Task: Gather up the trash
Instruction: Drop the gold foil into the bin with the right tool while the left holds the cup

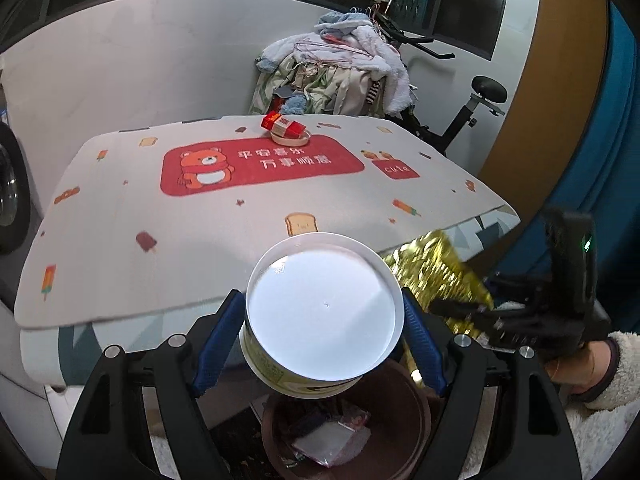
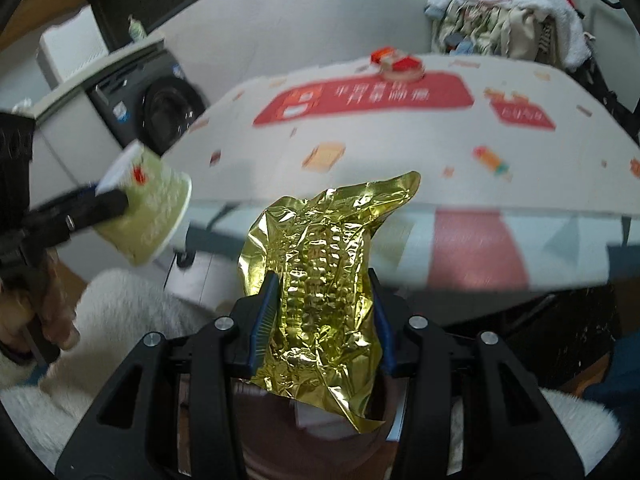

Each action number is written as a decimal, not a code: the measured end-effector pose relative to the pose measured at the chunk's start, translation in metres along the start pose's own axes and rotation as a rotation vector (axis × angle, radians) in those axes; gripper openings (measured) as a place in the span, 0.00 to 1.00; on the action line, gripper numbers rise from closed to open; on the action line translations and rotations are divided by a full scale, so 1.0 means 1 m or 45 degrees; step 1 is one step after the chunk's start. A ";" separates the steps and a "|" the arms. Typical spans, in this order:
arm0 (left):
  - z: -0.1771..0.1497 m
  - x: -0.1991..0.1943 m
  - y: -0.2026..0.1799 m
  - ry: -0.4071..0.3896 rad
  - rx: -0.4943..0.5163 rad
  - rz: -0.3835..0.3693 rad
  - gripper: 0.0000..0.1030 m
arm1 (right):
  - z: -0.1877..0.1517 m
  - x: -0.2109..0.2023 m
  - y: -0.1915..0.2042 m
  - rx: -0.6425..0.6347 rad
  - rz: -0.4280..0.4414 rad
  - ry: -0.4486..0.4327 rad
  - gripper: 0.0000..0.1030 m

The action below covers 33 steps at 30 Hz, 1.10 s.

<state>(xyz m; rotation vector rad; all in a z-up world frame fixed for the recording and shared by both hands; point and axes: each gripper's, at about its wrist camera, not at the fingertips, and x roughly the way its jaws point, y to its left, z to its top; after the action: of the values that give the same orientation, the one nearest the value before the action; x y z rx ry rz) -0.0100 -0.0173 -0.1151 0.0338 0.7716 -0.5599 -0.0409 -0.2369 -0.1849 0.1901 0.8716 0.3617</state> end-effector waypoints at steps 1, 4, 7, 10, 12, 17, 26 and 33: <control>-0.004 -0.002 -0.001 0.002 -0.002 -0.002 0.73 | -0.008 0.003 0.004 -0.007 0.003 0.024 0.43; -0.015 -0.006 -0.002 0.009 -0.006 -0.006 0.73 | -0.019 0.008 0.009 -0.030 0.001 0.067 0.43; -0.023 -0.006 -0.001 0.021 -0.008 -0.004 0.73 | -0.024 0.015 0.010 -0.029 -0.005 0.105 0.44; -0.029 -0.004 -0.001 0.026 -0.005 0.000 0.73 | -0.027 0.022 0.007 -0.015 0.012 0.146 0.45; -0.031 -0.003 0.000 0.030 0.000 0.002 0.73 | -0.027 0.028 0.006 -0.012 0.018 0.173 0.48; -0.035 0.004 -0.001 0.039 0.035 0.006 0.73 | -0.031 0.039 0.001 0.019 0.014 0.217 0.55; -0.052 0.026 0.004 0.089 0.006 -0.018 0.73 | -0.024 0.017 -0.016 0.055 -0.136 -0.029 0.81; -0.058 0.043 -0.001 0.150 0.027 -0.014 0.73 | -0.022 0.016 -0.035 0.143 -0.206 -0.068 0.84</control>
<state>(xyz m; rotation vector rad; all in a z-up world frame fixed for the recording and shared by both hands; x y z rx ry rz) -0.0236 -0.0246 -0.1856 0.0829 0.8812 -0.5802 -0.0406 -0.2630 -0.2206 0.2305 0.8491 0.1560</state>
